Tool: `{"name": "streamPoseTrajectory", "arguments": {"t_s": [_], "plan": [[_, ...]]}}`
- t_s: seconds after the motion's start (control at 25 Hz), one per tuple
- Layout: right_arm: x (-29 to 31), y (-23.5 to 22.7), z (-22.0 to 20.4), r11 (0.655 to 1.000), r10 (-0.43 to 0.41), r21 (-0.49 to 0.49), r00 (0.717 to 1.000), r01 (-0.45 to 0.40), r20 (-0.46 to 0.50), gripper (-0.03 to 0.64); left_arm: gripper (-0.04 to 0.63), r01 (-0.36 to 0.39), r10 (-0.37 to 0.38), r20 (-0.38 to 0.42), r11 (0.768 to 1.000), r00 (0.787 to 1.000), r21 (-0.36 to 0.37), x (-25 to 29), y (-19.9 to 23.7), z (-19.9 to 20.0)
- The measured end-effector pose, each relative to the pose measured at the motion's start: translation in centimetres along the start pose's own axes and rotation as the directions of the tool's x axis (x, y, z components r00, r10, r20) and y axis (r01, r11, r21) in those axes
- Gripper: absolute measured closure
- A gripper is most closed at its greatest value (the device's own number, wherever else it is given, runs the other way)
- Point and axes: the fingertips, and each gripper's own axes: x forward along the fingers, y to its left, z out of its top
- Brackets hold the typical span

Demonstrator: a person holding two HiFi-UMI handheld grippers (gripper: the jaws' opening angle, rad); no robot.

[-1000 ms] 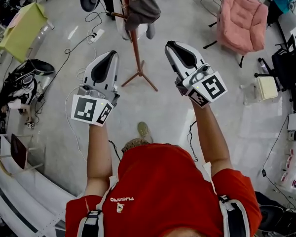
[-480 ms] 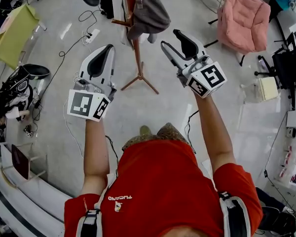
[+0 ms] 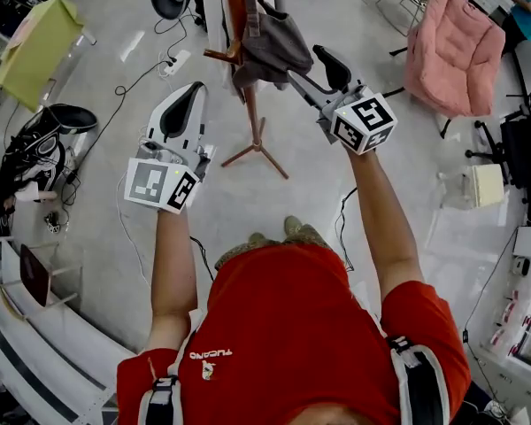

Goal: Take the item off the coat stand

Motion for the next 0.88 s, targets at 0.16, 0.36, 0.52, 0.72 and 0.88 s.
{"name": "streamPoseTrajectory", "arguments": {"t_s": [0.16,0.36,0.52,0.72,0.88], "plan": [[2.7,-0.6,-1.5,0.996,0.092,0.018,0.995,-0.092,-0.026,0.31,0.586,-0.078,0.077,-0.019,0.997,0.997,-0.011,0.4,0.7,-0.6],[4.2,-1.7,-2.5,0.985,0.17,0.016,0.985,-0.17,-0.034,0.314,0.586,-0.151,0.151,-0.043,0.989,0.988,0.003,1.6,0.7,-0.5],[4.9,-1.4,-2.2,0.976,0.218,-0.005,0.976,-0.218,0.002,0.488,0.586,-0.195,0.196,-0.062,0.981,0.979,0.019,1.6,0.8,-0.6],[4.6,-1.8,-0.5,0.972,0.231,-0.056,0.972,-0.229,0.033,0.583,0.586,-0.216,0.218,-0.078,0.976,0.973,0.035,2.0,0.2,-0.6],[3.6,-2.1,1.8,0.977,0.204,-0.084,0.976,-0.197,0.078,0.584,0.586,-0.207,0.21,-0.08,0.977,0.974,0.041,2.0,-0.4,-0.4]]}}
